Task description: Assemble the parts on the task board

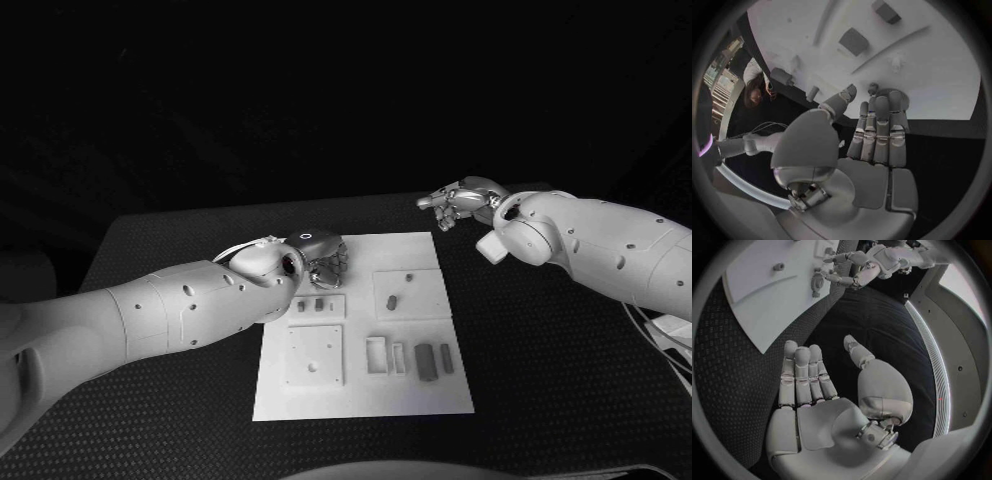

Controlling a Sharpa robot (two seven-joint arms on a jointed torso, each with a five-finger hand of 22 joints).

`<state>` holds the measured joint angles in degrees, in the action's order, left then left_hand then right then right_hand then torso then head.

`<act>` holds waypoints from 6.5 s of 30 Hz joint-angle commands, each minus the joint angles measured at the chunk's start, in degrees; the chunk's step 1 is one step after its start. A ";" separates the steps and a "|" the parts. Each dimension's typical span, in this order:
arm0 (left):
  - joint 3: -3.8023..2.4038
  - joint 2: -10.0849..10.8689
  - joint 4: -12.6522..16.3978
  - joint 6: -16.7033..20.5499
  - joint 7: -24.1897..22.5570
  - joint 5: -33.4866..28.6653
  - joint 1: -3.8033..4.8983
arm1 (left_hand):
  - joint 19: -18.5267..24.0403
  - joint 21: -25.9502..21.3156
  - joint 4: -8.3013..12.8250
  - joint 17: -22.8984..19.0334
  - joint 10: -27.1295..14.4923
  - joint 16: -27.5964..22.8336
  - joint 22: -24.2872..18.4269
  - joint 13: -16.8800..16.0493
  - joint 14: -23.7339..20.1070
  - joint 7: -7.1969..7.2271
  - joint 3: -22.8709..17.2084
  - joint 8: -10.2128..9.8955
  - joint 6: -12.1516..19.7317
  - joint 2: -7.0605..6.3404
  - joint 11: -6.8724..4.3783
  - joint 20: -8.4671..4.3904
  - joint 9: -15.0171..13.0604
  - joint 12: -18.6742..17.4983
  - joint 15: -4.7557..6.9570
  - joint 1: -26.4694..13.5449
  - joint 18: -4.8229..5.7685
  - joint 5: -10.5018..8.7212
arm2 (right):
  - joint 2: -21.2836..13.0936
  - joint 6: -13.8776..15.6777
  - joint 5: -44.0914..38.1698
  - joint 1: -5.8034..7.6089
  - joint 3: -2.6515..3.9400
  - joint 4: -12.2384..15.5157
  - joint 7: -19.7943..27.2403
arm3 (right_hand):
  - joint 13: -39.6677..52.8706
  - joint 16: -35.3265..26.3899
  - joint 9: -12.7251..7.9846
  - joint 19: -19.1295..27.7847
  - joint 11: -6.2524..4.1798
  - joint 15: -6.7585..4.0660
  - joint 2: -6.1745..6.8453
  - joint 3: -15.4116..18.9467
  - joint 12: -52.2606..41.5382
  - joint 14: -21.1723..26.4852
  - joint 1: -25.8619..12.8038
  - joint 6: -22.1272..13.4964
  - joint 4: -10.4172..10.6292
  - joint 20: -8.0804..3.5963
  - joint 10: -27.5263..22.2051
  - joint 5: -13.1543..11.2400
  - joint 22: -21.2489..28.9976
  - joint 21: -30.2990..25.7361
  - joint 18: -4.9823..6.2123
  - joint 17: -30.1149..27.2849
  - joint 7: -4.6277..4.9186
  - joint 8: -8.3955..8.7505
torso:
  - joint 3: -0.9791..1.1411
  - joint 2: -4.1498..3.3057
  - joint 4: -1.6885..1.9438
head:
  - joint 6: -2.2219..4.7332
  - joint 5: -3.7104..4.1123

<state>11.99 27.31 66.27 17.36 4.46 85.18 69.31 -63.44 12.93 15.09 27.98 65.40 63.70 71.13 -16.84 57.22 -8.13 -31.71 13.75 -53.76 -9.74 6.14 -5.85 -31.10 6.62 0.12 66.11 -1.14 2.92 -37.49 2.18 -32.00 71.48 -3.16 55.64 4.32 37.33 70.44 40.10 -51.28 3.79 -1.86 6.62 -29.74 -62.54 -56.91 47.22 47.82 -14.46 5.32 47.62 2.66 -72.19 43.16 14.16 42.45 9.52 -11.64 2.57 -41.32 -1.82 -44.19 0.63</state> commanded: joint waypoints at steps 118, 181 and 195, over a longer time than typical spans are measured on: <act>-2.02 1.64 0.56 3.31 -3.28 -2.53 -2.10 | -9.23 8.33 1.12 3.39 10.12 9.45 5.16 -2.10 9.31 2.45 -5.40 4.51 -8.02 5.21 -3.86 -3.37 0.53 -0.75 3.97 4.63 -3.15 0.04 | -0.17 -0.73 -0.02 -0.02 0.01 0.97 0.63 | -0.58 -0.36 -0.02 -0.11 -0.06 -0.34 -0.49 0.11 -0.60 -0.07 -0.26 0.08 0.07 0.37 0.17 0.20 -0.18 -0.37 0.84 -0.01 0.40 -0.35 | 0.02 0.04 0.07 | -0.73 0.91; -3.79 6.28 1.45 -10.06 -1.73 -2.62 -1.10 | -9.21 8.41 1.22 3.16 10.21 9.18 5.12 -2.16 9.48 2.39 -5.25 4.43 -7.85 5.73 -3.87 -3.58 0.40 -1.09 3.98 4.34 -2.96 0.05 | -0.56 -0.82 -0.02 -0.02 0.00 1.20 0.47 | -0.88 -0.41 -0.03 -0.12 -0.06 -0.34 -0.47 0.15 -0.78 -0.07 -0.26 0.09 0.05 0.36 0.12 0.20 -0.24 -0.45 0.84 0.00 0.40 -0.37 | 0.10 0.05 0.04 | -0.90 0.92; -3.00 5.91 1.03 -11.94 -1.47 -1.32 -1.17 | -9.22 8.42 1.25 3.13 10.23 9.15 5.12 -2.18 9.49 2.39 -5.25 4.42 -7.83 5.80 -3.87 -3.62 0.38 -1.14 3.99 4.38 -2.95 0.06 | -0.51 -0.80 -0.02 -0.02 0.00 1.14 0.49 | -0.94 -0.42 -0.04 -0.12 -0.06 -0.34 -0.47 0.15 -0.81 -0.07 -0.26 0.09 0.06 0.37 0.11 0.20 -0.26 -0.47 0.84 0.00 0.40 -0.38 | 0.02 0.01 0.05 | -1.20 0.79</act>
<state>8.61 33.32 67.25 8.28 2.69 82.74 68.57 -72.62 21.12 16.29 31.20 75.26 72.93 74.91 -19.06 66.64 -5.68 -36.69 17.99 -61.26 -4.61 2.23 -9.12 -30.63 5.44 3.98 70.23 -1.25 2.82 -38.04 2.15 -31.99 71.48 -3.17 56.70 4.29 36.48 70.22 40.10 -51.28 3.79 -1.86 6.62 -29.74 -62.98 -56.91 47.22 47.93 -14.46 5.32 47.62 2.66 -72.38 42.94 14.16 42.45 9.41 -11.64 2.60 -41.29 -1.77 -45.33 1.40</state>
